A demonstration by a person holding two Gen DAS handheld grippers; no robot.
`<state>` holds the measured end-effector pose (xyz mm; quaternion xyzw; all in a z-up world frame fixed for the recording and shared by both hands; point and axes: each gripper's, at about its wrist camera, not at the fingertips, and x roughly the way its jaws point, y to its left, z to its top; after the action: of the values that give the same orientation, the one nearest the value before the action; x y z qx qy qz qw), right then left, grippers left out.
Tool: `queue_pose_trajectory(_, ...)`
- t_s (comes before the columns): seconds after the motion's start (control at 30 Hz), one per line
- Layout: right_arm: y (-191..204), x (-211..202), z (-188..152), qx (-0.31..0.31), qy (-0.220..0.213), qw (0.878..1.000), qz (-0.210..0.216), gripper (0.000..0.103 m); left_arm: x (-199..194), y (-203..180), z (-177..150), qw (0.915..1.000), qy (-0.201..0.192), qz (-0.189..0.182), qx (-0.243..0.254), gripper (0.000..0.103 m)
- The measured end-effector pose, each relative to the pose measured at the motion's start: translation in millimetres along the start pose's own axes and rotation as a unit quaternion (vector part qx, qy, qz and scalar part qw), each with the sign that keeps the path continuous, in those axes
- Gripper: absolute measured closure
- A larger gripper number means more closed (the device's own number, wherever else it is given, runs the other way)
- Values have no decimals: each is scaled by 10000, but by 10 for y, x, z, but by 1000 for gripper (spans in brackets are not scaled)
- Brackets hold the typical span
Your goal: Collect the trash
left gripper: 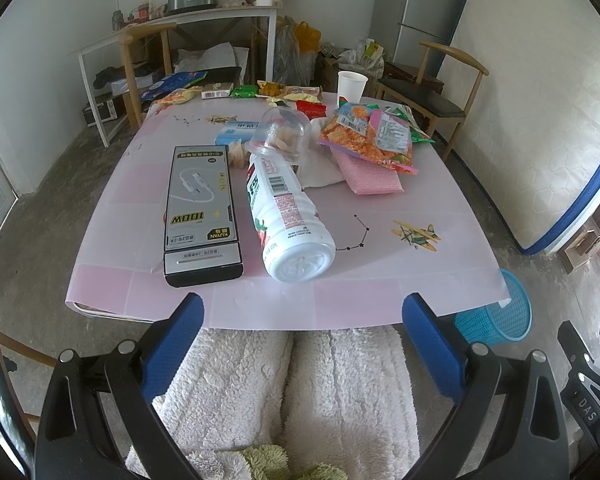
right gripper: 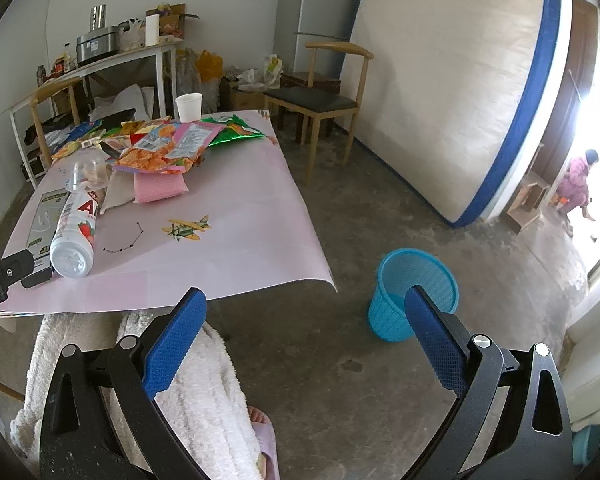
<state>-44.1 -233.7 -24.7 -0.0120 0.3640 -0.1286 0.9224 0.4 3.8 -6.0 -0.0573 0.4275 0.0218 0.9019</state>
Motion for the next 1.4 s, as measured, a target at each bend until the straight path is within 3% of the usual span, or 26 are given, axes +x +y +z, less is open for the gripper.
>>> queue_pose_trajectory(1.03,7,-7,2,28,5,10000,23,8,16,88,-32,10000,8,-12,-55,6)
queue_pose_trajectory(1.4,203,-288,95,311,-459,9953,797,8,-90,629,-123,9995,-323,-29,-38,6)
